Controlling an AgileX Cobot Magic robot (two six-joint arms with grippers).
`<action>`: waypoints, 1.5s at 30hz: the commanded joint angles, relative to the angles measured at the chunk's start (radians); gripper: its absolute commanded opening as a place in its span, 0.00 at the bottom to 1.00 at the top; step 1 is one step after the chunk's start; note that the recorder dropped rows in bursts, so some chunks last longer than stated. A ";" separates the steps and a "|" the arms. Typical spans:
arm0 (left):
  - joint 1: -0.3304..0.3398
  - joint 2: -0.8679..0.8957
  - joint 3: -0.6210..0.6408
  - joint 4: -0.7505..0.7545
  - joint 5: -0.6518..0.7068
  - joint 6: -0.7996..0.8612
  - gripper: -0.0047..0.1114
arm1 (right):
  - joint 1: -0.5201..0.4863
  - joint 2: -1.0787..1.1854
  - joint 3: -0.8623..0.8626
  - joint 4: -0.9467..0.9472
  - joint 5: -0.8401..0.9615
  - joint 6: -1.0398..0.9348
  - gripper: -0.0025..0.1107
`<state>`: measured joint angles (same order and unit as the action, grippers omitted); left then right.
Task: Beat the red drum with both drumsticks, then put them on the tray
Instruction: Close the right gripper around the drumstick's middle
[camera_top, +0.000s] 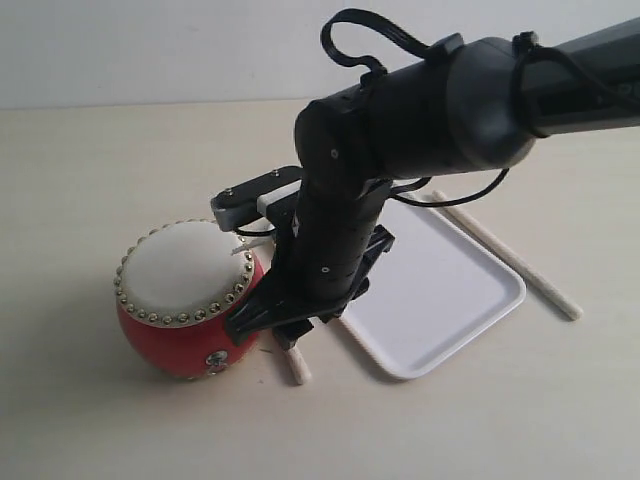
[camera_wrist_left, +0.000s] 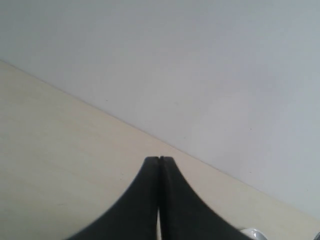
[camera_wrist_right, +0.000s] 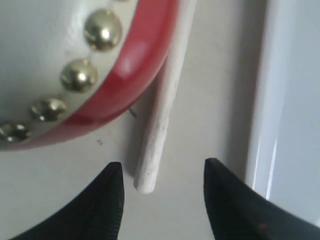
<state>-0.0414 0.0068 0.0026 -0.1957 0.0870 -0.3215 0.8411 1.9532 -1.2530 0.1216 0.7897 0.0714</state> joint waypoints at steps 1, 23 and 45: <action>0.001 -0.007 -0.003 0.000 -0.005 0.004 0.04 | 0.025 0.028 -0.020 -0.031 0.012 0.027 0.45; 0.001 -0.007 -0.003 0.000 -0.005 0.004 0.04 | 0.043 0.070 -0.020 -0.050 -0.051 0.055 0.45; 0.001 -0.007 -0.003 0.000 -0.005 0.004 0.04 | 0.043 0.070 -0.020 -0.043 -0.057 0.070 0.45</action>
<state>-0.0414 0.0068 0.0026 -0.1957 0.0870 -0.3215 0.8834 2.0214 -1.2657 0.0793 0.7399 0.1384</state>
